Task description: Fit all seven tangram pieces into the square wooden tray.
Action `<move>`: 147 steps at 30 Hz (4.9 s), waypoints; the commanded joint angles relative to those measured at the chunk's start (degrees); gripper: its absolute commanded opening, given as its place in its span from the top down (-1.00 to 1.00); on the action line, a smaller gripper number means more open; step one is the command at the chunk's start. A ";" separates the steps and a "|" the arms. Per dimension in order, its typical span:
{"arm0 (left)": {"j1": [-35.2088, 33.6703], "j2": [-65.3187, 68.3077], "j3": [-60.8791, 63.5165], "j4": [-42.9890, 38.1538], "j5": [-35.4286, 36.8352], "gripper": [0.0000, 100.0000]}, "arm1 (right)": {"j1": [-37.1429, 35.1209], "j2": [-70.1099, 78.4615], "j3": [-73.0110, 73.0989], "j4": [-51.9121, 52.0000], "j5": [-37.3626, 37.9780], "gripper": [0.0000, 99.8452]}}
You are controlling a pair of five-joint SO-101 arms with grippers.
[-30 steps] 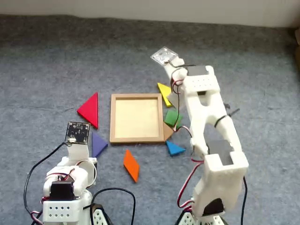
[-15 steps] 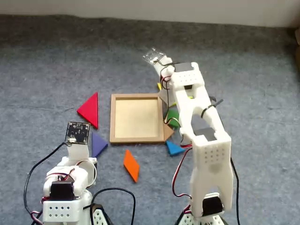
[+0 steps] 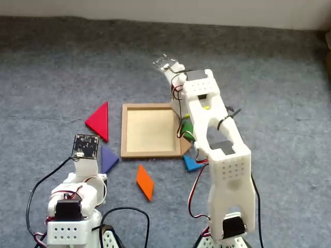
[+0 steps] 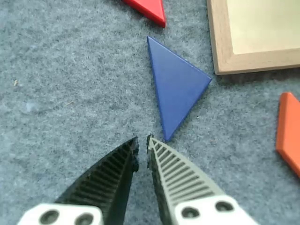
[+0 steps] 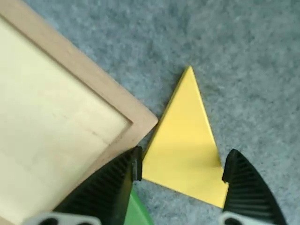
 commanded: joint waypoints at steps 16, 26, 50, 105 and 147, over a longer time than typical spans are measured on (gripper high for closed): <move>-0.31 -2.07 1.10 0.26 -0.35 0.89 | 3.30 6.37 -2.68 3.74 -0.53 0.45; -0.31 -2.07 1.10 0.26 -0.35 0.89 | 9.27 6.55 -12.62 20.88 -7.30 0.45; -0.31 -2.07 1.10 0.26 -0.35 0.89 | 21.05 3.21 -15.52 30.81 -12.22 0.44; -0.31 -2.07 1.10 0.26 -0.35 0.89 | 22.73 -3.12 6.02 17.98 7.30 0.33; -0.31 -2.07 1.10 0.26 -0.35 0.89 | 23.60 -4.53 5.41 22.37 10.99 0.62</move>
